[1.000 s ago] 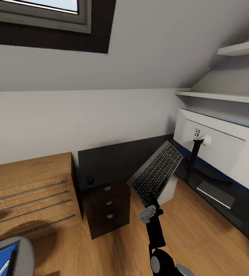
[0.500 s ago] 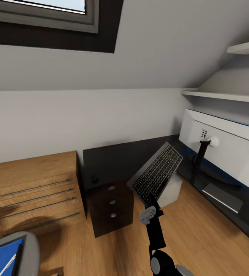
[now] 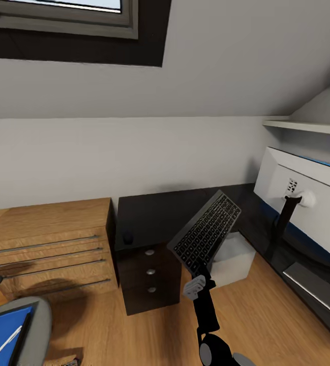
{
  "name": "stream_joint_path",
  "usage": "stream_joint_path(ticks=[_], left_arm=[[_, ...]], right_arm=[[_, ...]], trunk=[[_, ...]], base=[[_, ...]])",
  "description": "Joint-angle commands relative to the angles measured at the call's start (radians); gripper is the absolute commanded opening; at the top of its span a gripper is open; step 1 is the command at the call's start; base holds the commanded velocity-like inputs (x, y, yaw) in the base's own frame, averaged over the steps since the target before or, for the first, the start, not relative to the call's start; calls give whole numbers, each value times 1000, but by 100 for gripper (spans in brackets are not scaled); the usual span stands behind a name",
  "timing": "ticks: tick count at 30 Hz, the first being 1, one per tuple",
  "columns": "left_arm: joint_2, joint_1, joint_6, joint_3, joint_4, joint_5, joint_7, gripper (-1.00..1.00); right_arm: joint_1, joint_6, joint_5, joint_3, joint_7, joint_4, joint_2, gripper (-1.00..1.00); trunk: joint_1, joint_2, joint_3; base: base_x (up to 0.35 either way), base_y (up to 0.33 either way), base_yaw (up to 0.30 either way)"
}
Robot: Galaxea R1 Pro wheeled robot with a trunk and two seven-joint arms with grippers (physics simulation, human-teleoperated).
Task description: In the bedroom, organize the workspace by keeping the computer under the desk, ensuring the monitor is on the desk, placing the keyboard on the desk next to the monitor, placing the mouse on the desk next to the keyboard, moving the folder from the swivel chair onto the desk next to the mouse, stacking the notebook on top of the folder with the pen on top of the notebook, and positioning the swivel chair next to the desk.
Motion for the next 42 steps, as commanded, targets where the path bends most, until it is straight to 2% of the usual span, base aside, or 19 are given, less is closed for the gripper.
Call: stream_joint_path(ticks=[1, 18, 27, 38, 39, 41, 42], left_arm=[[1, -1, -7, -5, 1, 11, 6, 100], [2, -1, -8, -5, 1, 12, 1, 100], [2, -1, -6, -5, 2, 12, -1, 100], [2, -1, -7, -5, 2, 12, -2, 100], [2, -1, -7, -5, 2, 13, -2, 100], [2, -1, -8, -5, 2, 13, -2, 100], [2, -1, -8, -5, 2, 13, -2, 100]], right_arm=[[-1, -3, 0, 3, -4, 2, 0, -100], [-1, -2, 0, 10, -2, 16, 7, -100], [-1, -2, 0, 11, -3, 17, 7, -100], [-1, 1, 3, 10, -4, 18, 4, -100], [13, 0, 28, 55, 0, 31, -2, -100], [14, 0, 46, 79, 3, 37, -4, -100], [14, -1, 91, 103, 4, 49, -13, -100]], trunk=[[0, -1, -2], [0, -1, -10], [0, -1, -14], [0, -1, -15], [0, -1, -15], [0, -1, -15], [0, -1, -15]], base=[[38, -238, 257], [5, -46, 258], [0, -265, 246], [0, -260, 35], [0, -18, 0], [0, -11, 0], [0, -6, 0]])
